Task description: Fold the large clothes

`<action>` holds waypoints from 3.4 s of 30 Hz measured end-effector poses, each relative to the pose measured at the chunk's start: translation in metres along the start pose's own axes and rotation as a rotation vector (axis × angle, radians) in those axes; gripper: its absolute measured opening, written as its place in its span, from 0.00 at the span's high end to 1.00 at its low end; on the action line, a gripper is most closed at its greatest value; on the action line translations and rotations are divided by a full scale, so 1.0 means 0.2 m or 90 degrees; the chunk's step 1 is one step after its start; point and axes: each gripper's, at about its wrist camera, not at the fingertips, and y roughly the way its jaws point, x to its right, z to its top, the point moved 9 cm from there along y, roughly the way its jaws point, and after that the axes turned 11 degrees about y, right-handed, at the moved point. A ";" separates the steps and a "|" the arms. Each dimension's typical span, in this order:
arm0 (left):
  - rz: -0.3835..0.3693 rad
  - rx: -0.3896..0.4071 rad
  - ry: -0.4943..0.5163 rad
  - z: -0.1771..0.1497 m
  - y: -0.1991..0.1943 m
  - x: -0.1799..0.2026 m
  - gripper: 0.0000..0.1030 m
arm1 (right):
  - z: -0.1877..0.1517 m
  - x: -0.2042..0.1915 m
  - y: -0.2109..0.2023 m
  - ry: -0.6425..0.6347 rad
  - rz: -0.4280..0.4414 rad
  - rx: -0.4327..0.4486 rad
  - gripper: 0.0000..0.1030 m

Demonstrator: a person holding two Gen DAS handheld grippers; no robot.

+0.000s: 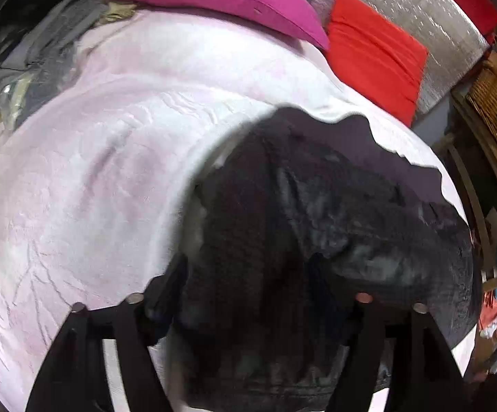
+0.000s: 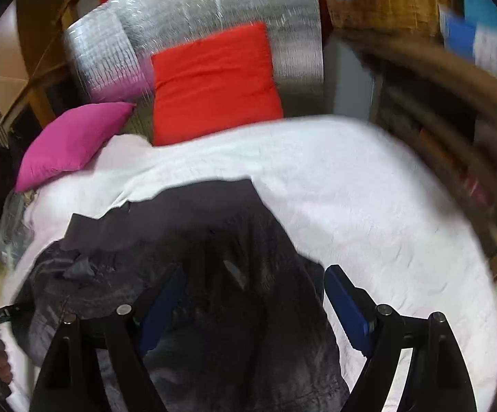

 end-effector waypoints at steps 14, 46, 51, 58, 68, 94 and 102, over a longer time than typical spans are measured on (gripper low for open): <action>-0.096 0.002 -0.031 0.04 0.08 0.02 0.19 | 0.02 0.36 0.12 0.213 0.183 -0.097 0.16; 0.127 0.062 0.112 0.06 -0.24 0.15 0.19 | -0.21 -1.16 0.89 -0.161 -0.053 -0.211 0.32; 0.111 0.057 0.100 0.05 -0.25 0.15 0.19 | -0.11 -1.32 0.76 -0.105 0.076 -0.194 0.22; 0.106 0.049 0.100 0.05 -0.23 0.14 0.19 | -0.14 -1.58 0.82 -0.255 0.080 -0.206 0.22; 0.109 0.030 0.087 0.06 -0.18 0.10 0.19 | -0.20 -1.68 0.99 -0.313 0.080 -0.206 0.51; 0.146 -0.023 0.107 -0.01 -0.09 0.09 0.19 | -0.24 -1.56 1.06 -0.157 0.066 -0.240 0.87; 0.158 0.003 0.165 -0.03 -0.14 0.24 0.19 | -0.10 -1.32 0.45 -0.083 0.207 -0.119 0.15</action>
